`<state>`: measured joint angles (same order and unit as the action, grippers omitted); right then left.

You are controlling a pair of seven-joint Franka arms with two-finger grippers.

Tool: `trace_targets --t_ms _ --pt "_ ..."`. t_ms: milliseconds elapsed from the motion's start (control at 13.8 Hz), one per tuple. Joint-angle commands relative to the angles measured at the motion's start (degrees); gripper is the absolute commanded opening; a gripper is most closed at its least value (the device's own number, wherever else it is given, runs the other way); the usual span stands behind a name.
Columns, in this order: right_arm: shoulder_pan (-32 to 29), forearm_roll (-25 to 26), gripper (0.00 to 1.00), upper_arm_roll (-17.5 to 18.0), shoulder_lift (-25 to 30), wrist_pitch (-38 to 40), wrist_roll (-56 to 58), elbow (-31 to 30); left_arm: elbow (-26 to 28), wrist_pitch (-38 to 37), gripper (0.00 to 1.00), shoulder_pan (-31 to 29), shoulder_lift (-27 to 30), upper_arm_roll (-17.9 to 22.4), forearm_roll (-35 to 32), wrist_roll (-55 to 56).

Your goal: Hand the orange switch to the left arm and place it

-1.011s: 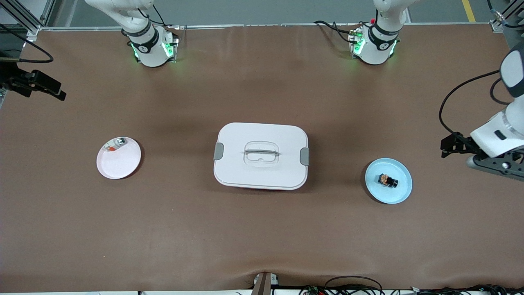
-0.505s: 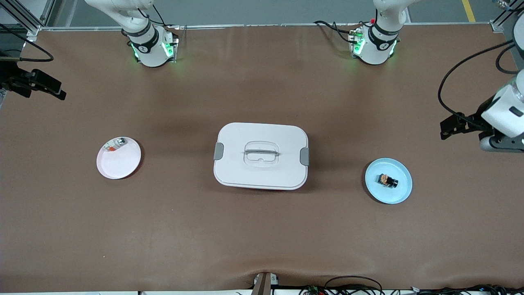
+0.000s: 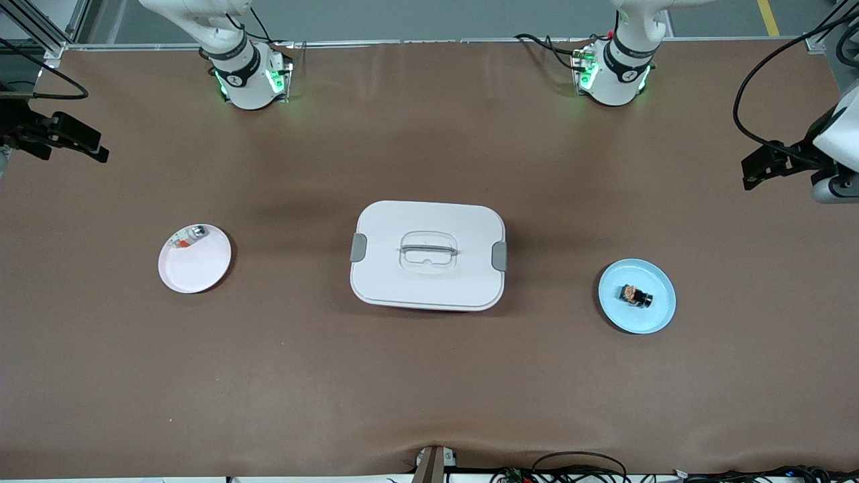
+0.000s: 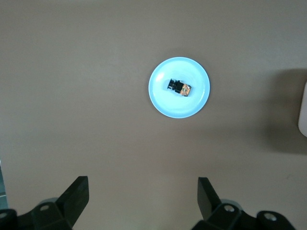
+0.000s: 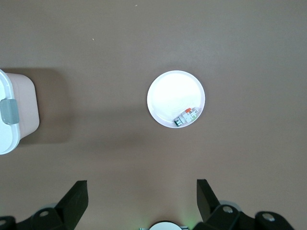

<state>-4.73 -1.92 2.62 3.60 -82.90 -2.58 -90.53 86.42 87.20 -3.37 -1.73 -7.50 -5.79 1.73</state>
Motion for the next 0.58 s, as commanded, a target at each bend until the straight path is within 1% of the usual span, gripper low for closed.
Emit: trace_targets --t_ms 0,144,361,505 --pt "-0.99 0.86 1.0 0.9 0.18 0.63 0.82 0.45 4.27 0.25 1.0 2.04 4.27 2.39 2.27 0.2" --pt "-1.16 0.86 1.0 0.9 0.18 0.63 1.0 0.45 5.68 0.17 1.0 4.42 6.12 5.29 4.02 0.29" --pt "-1.07 0.86 1.0 0.9 0.09 0.63 0.91 0.45 9.11 0.6 1.0 4.25 8.93 5.13 4.82 0.38" --pt "-1.16 0.86 1.0 0.9 0.09 0.63 1.0 0.45 9.11 0.34 1.0 3.99 9.72 4.43 4.91 0.55"
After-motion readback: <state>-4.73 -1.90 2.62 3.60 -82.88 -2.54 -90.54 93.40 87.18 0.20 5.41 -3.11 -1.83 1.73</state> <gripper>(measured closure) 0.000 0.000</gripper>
